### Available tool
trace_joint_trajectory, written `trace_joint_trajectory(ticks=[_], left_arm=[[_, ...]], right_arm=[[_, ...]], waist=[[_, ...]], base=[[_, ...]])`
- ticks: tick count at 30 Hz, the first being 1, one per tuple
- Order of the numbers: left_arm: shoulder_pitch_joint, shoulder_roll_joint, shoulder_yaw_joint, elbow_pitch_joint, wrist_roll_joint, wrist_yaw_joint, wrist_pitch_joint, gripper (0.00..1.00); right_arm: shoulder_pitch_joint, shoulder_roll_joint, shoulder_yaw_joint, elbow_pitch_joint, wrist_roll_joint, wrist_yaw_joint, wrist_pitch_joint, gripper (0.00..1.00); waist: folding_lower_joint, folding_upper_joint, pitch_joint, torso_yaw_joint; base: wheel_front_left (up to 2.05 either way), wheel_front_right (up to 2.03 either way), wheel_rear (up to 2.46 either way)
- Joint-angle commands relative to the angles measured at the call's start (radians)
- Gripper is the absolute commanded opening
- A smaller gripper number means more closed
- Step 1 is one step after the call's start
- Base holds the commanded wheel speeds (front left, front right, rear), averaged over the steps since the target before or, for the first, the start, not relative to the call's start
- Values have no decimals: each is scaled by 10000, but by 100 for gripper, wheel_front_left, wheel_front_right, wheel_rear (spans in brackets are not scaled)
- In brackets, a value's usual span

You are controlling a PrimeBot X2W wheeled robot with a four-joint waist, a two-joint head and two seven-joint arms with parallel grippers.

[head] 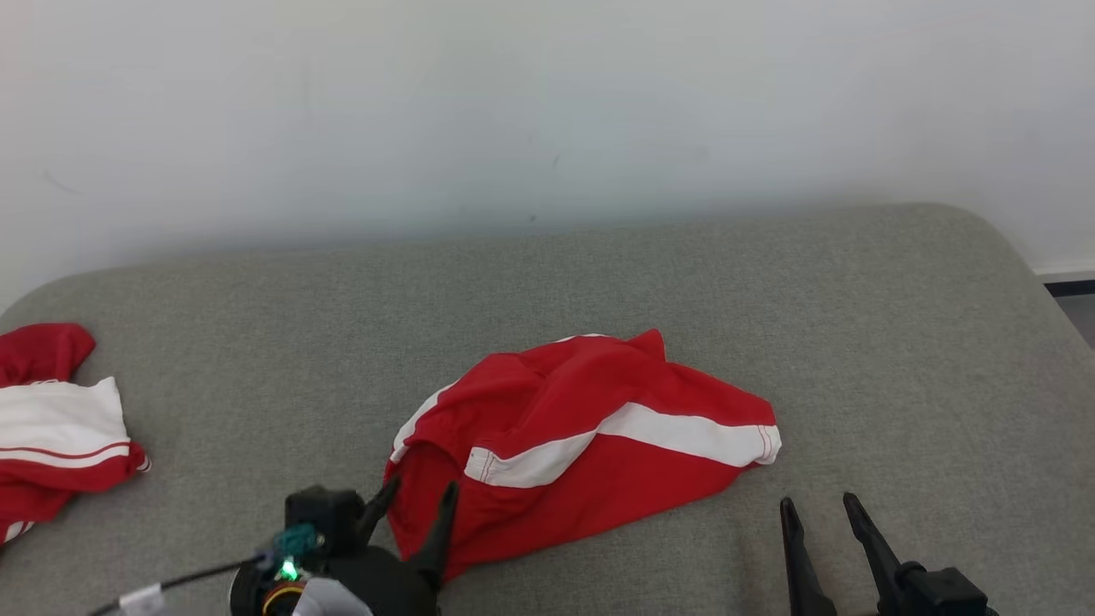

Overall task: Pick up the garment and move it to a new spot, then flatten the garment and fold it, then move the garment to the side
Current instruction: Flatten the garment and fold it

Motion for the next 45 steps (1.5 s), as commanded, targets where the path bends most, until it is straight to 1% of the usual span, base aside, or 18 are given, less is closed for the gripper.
trace_joint_trajectory(ticks=[1, 5, 10, 14, 17, 18, 19, 20, 21, 22, 24, 25, 31, 36, 38, 39, 43, 45], left_arm=[[-287, 51, -152, 117, -329, -14, 307, 100], [-1215, 321, -635, 554, -1546, -12, 1535, 100], [-1752, 732, -1214, 810, -2563, -13, 2530, 100], [-1993, 983, -1572, 941, -3049, -13, 2761, 100], [-2095, 1047, -1899, 1020, -3407, -13, 2835, 100], [-2145, 1089, -2024, 1020, -3496, -13, 2875, 88], [-2186, 1127, -2139, 1008, -3613, -13, 2884, 73], [-2229, 1180, -2256, 994, -3698, -13, 2864, 47], [-2257, 1209, -2379, 964, -3781, -13, 2832, 25], [-2286, 1230, -2510, 910, -3873, -13, 2763, 12], [-2353, 1319, -2751, 786, -4005, -13, 2566, 7], [-2376, 1378, -2866, 747, -4020, -13, 2452, 0], [-2469, 1541, -3575, 506, -4318, -13, 1920, 0], [-2078, 1669, -3663, 377, -4156, -13, 798, 0], [-1854, 1668, -3678, 306, -4064, 26, 433, 0], [-1654, 1628, -3716, 230, -3982, 62, 181, 0], [-1498, 1533, -3721, 204, -3854, 233, -205, 0], [-1569, 1472, -3756, 231, -3787, 220, -307, 0]], right_arm=[[-113, 10, 53, -5, -78, 34, -6, 100], [-279, 11, 224, 34, -106, 34, -9, 100], [-318, 11, 336, 120, 5, 34, -24, 100], [-297, 11, 379, 144, 64, 34, -39, 100], [-290, 11, 385, 130, 73, 34, -49, 100], [-309, 11, 381, 124, 67, 34, -52, 100], [-327, 13, 375, 117, 58, 34, -53, 100], [-335, 11, 369, 111, 54, 34, -54, 100], [-338, 11, 363, 104, 47, 34, -46, 100], [-339, 11, 356, 101, 44, 34, -42, 100], [-333, 13, 366, 108, 38, 34, -44, 100], [-328, 13, 377, 118, 40, 34, -46, 100], [-395, 12, 466, 133, 42, 34, -52, 100], [-816, -90, 443, 89, -244, 35, 251, 100], [-1160, -182, 278, 154, -290, 35, 738, 100], [-1533, -282, 33, 276, -230, 35, 1433, 100], [-2205, -475, -332, 604, -121, 35, 2916, 100], [-2535, -576, -443, 770, 1, 35, 3453, 100]], waist=[[-1, 0, 72, -134], [-1, 0, 140, -411], [-1, 0, 194, -677], [-1, 0, 219, -782], [-1, 0, 244, -817], [-1, 0, 251, -818], [-1, 0, 257, -811], [-1, 0, 265, -798], [-1, 0, 272, -778], [-1, 0, 281, -752], [-1, 0, 290, -689], [-1, 0, 290, -660], [-1, 0, 306, -475], [-1, 0, 608, -266], [-1, 0, 806, -164], [-1, 0, 986, -45], [-1, 0, 1256, 249], [-1, 0, 1349, 373]], base=[[0, 0, 0], [0, 0, 0], [0, 0, 0], [0, 0, 0], [0, 0, 0], [0, 0, 0], [0, 0, 0], [0, 0, 0], [0, 0, 0], [0, 0, 0], [0, 0, 0], [0, 0, 0], [0, 0, 0], [0, 0, 0], [0, 0, 0], [0, 0, 0], [0, 0, 0], [0, 0, 0]])
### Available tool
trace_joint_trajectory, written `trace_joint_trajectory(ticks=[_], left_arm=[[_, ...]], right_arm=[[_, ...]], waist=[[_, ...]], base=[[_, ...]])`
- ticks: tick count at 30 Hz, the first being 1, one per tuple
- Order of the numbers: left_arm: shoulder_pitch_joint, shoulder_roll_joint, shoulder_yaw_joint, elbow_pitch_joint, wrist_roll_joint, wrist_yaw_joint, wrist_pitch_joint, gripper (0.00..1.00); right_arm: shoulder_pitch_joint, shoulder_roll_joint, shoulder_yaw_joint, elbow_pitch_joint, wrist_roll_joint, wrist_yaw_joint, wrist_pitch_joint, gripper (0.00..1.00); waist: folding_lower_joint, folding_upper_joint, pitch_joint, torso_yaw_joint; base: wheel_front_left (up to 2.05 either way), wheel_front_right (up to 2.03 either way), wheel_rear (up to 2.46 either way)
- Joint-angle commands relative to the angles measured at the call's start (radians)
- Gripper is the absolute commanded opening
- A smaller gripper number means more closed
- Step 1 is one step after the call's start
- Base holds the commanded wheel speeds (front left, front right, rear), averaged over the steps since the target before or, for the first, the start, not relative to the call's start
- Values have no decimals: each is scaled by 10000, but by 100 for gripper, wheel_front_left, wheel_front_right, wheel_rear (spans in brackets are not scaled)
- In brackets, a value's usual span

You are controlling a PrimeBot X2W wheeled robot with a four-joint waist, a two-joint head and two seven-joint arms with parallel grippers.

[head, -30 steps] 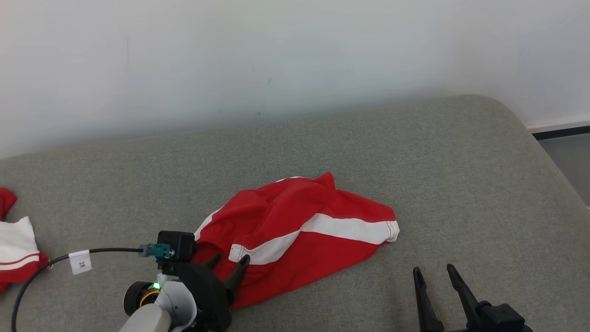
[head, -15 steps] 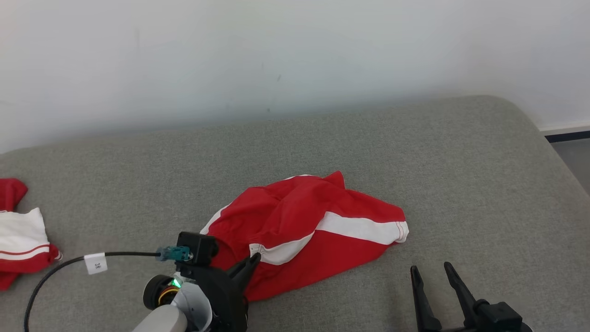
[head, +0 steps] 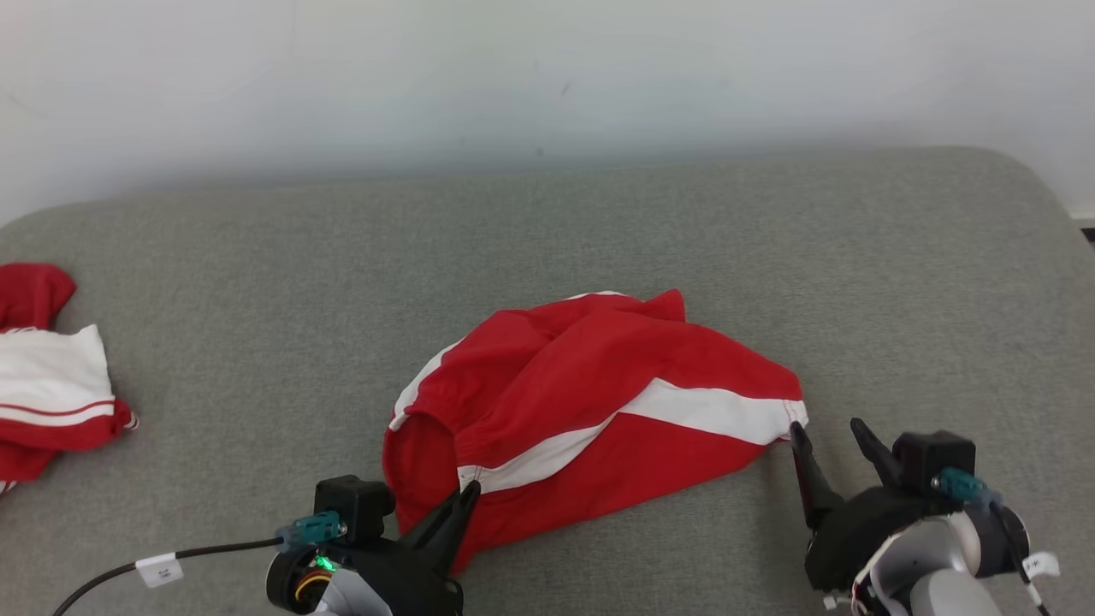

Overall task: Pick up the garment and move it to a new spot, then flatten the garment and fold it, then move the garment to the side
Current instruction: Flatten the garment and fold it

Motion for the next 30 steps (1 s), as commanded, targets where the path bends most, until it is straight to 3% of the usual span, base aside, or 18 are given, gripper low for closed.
trace_joint_trajectory(ticks=[1, 9, 13, 14, 15, 18, 30], left_arm=[[-75, -53, -13, 30, 140, -9, -93, 0], [-455, -201, -58, 133, 167, -44, -211, 0], [-556, -229, -93, 184, 178, -58, -255, 0], [-578, -230, -92, 192, 178, -62, -264, 0], [-587, -226, -91, 199, 178, -64, -280, 0], [-622, -209, -67, 219, 151, -72, -371, 0], [-791, -429, 805, -502, -307, -187, -1800, 0]], right_arm=[[-283, -54, -99, 118, 55, 35, 233, 100], [-1065, 70, -363, 1136, 189, 35, 1100, 100], [-1216, 106, -201, 1347, 311, 35, 1005, 100], [-1227, 108, -174, 1375, 331, 35, 973, 88], [-1231, 117, -133, 1404, 345, 35, 915, 61], [-1211, 160, 34, 1415, 373, 35, 765, 2], [-1338, -41, 482, 422, 1060, 35, -388, 0]], waist=[[-1, -1, 258, 285], [-1, -1, 482, 537], [-1, -1, 540, 563], [-1, -1, 551, 557], [-1, -1, 558, 547], [-1, -1, 543, 509], [-1, -1, 219, 360]], base=[[0, 0, 0], [0, 0, 0], [0, 0, 0], [0, 0, 0], [0, 0, 0], [0, 0, 0], [0, 0, 0]])
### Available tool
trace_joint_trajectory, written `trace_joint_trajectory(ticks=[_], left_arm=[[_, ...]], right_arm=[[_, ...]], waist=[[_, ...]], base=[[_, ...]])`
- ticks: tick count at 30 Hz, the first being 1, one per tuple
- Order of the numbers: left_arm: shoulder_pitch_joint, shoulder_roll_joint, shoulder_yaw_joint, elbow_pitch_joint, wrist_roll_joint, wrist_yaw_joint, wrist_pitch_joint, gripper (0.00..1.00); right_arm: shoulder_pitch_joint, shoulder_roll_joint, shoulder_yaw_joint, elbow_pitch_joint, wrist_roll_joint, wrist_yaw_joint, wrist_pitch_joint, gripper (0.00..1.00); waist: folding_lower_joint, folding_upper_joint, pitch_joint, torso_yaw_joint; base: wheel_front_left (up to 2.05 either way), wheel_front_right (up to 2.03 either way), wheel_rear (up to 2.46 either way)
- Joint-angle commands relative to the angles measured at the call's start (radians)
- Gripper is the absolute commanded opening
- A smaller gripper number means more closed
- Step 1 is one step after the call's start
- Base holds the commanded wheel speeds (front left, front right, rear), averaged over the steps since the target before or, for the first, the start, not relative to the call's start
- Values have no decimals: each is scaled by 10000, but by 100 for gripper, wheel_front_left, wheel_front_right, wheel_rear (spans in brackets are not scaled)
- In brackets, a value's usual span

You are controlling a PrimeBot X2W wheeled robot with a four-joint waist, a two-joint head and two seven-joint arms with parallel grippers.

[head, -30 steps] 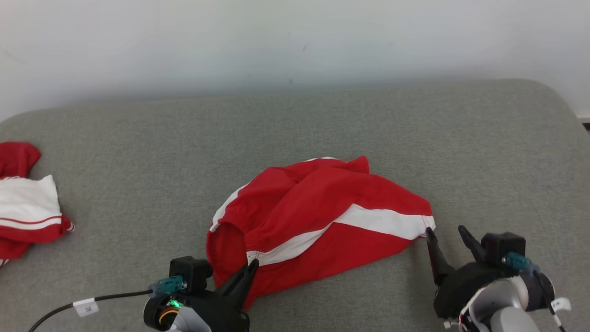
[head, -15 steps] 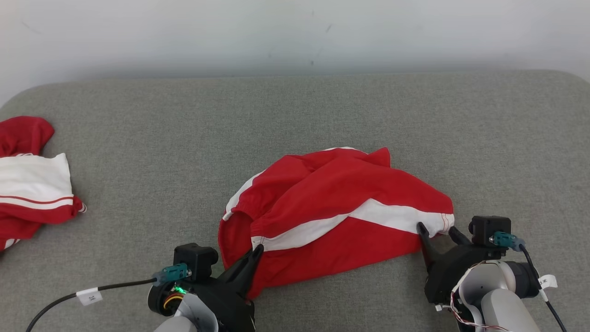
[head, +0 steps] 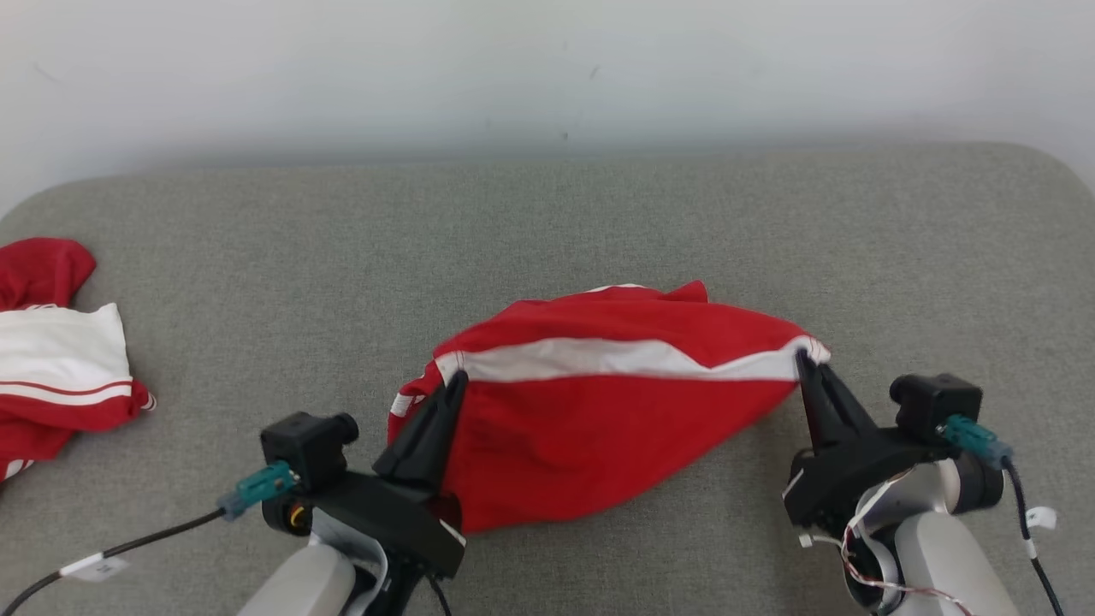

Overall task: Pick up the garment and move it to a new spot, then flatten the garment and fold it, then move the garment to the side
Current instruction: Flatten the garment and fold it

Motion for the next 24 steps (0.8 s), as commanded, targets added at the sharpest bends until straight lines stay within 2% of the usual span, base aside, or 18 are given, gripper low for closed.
trace_joint_trajectory(ticks=[1, 8, 12, 17, 21, 24], left_arm=[[-121, -52, 113, -105, -109, -15, -85, 0], [-532, 3, 933, -1238, -825, -113, -227, 0], [-1046, 336, 1053, -2050, -1634, -101, -12, 0], [-1784, 1033, 1105, -3040, -2458, -97, 559, 0], [-2206, 1247, 1332, -3631, -3272, -98, 726, 0], [-2395, 1170, 1457, -3972, -3927, -99, 813, 0]], right_arm=[[-124, -18, 55, -155, 213, 35, -152, 0], [-568, -475, 190, -1890, 1369, 35, -1060, 0], [-891, -767, -13, -2751, 1696, 35, -1120, 0], [-1478, -1013, -110, -3508, 1861, 35, -1010, 0], [-2002, -1269, -172, -4051, 1729, 35, -1075, 0], [-2379, -1329, -308, -4492, 1623, 35, -1247, 0]], waist=[[0, -1, -92, -20], [0, -1, -539, -134], [0, -1, -820, -293], [0, -1, -1063, -592], [0, -1, -1148, -770], [0, -1, -1187, -861]], base=[[0, 0, 0], [0, 0, 0], [0, 0, 0], [0, 0, 0], [0, 0, 0], [0, 0, 0]])
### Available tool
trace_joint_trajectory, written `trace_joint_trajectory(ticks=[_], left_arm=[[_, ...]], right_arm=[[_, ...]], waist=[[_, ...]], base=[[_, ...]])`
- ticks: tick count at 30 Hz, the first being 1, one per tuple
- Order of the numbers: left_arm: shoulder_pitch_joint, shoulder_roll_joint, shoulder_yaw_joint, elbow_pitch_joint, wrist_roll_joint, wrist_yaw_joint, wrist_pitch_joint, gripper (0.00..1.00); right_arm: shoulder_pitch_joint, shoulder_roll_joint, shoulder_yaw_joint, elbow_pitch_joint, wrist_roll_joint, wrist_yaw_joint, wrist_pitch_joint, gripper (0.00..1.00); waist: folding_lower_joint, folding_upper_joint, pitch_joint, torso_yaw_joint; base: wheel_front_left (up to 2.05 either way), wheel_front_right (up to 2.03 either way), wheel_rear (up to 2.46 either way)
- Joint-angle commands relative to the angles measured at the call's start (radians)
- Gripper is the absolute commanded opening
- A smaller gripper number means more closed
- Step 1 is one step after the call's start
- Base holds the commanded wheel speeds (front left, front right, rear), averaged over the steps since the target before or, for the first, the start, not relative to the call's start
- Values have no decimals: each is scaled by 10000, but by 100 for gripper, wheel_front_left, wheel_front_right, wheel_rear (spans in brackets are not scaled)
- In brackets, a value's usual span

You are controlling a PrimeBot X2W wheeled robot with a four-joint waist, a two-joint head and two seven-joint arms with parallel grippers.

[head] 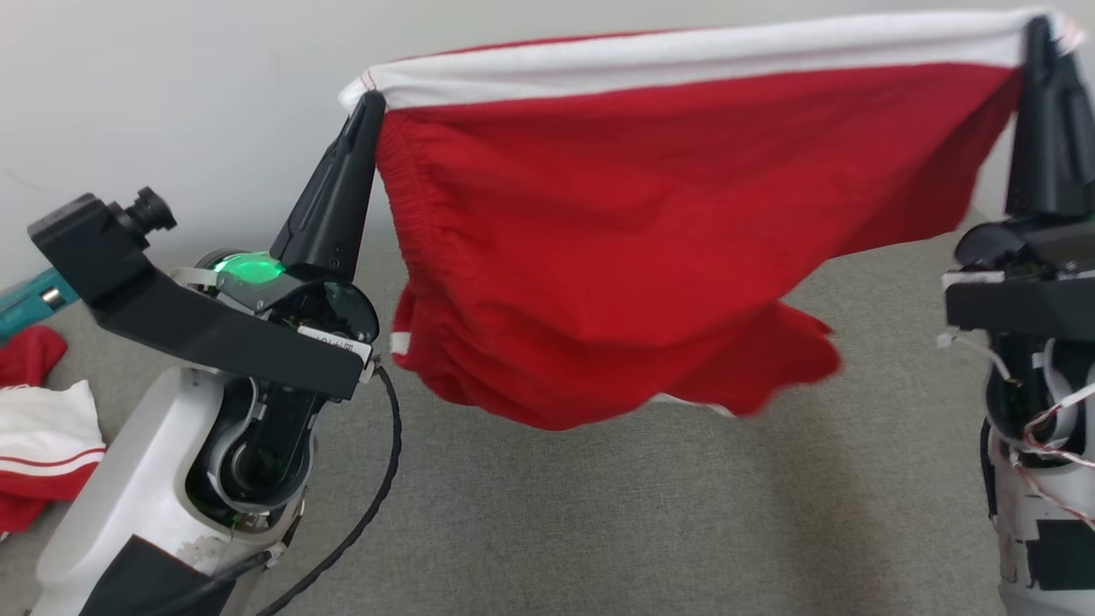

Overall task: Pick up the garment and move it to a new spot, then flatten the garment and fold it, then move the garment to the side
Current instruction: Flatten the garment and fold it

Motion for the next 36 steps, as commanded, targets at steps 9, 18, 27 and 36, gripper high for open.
trace_joint_trajectory(ticks=[9, 18, 27, 36], left_arm=[[24, 24, -180, 232, -238, 17, 72, 0], [-795, -532, -62, 1948, 146, 105, -471, 0], [-2740, -1652, 1954, 3861, 2293, 49, -1078, 0], [-1907, -3048, 2989, 3445, 4772, -12, -1069, 0]], right_arm=[[-171, -72, 153, 26, -44, 33, 646, 0], [-1563, -252, 1071, 2308, -337, 33, 191, 0], [-4456, 233, 1377, 4801, -1492, 27, -1670, 0], [-4594, 521, 1886, 5424, -3002, 8, -1837, 0]], waist=[[0, 0, 50, -261], [0, 0, 827, -498], [0, 0, 1721, -749], [0, 0, 2940, -1055]], base=[[0, 0, 0], [0, 0, 0], [0, 0, 0], [0, 0, 0]])
